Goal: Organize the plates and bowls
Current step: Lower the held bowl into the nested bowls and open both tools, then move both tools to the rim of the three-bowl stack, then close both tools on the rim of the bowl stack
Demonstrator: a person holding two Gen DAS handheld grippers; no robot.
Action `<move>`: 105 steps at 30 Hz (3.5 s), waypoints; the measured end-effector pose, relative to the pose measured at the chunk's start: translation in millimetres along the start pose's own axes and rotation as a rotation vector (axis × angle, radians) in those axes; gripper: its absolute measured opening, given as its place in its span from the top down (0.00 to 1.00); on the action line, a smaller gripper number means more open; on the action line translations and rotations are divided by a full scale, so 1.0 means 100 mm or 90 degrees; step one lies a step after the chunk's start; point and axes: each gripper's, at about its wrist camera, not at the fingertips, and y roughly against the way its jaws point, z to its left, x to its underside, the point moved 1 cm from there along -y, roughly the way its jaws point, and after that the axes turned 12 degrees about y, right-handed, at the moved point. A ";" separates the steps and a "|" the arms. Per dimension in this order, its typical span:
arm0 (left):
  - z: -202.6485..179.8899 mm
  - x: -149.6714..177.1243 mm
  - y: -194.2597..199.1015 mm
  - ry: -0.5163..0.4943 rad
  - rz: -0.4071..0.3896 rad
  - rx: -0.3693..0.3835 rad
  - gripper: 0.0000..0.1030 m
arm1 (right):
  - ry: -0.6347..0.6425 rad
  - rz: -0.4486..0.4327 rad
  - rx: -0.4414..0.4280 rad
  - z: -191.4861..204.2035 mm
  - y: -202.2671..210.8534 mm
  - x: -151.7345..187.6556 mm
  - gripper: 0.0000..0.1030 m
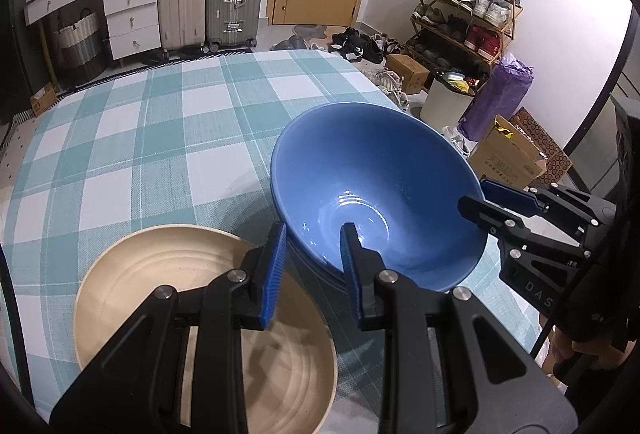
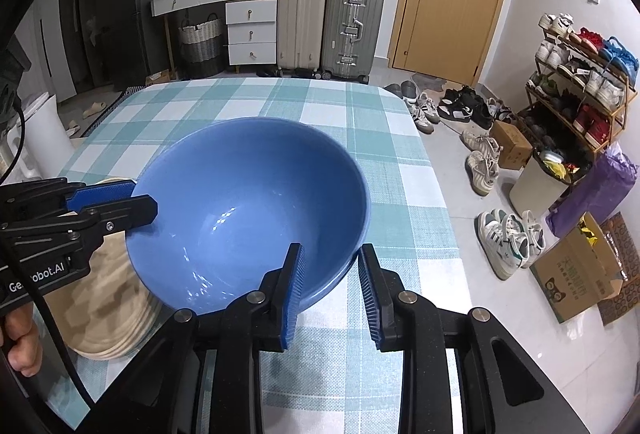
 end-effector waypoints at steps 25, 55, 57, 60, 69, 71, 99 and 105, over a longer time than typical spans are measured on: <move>0.21 -0.23 -0.03 0.039 -0.010 0.010 0.01 | -0.086 -0.038 -0.053 -0.23 0.09 0.00 0.03; 0.36 -0.36 -0.54 0.114 0.039 0.033 0.01 | -0.196 -0.031 -0.166 -0.44 -0.27 0.22 0.02; 0.37 -0.37 -0.57 0.117 0.043 0.035 0.01 | -0.196 -0.032 -0.169 -0.44 -0.27 0.22 0.02; 0.37 -0.37 -0.61 0.121 0.049 0.042 0.01 | -0.198 -0.040 -0.169 -0.44 -0.29 0.20 0.02; 0.35 -0.32 -0.70 0.116 0.075 0.056 0.34 | -0.204 -0.024 -0.208 -0.38 -0.42 0.16 0.32; 0.33 -0.31 -0.71 0.112 0.077 0.065 0.37 | -0.199 -0.022 -0.212 -0.35 -0.42 0.15 0.38; 0.26 -0.27 -0.49 0.087 0.041 0.052 0.73 | -0.165 -0.037 -0.145 -0.31 -0.23 0.09 0.65; 0.22 -0.27 -0.36 0.082 0.027 0.055 0.73 | -0.162 -0.052 -0.140 -0.29 -0.08 0.08 0.65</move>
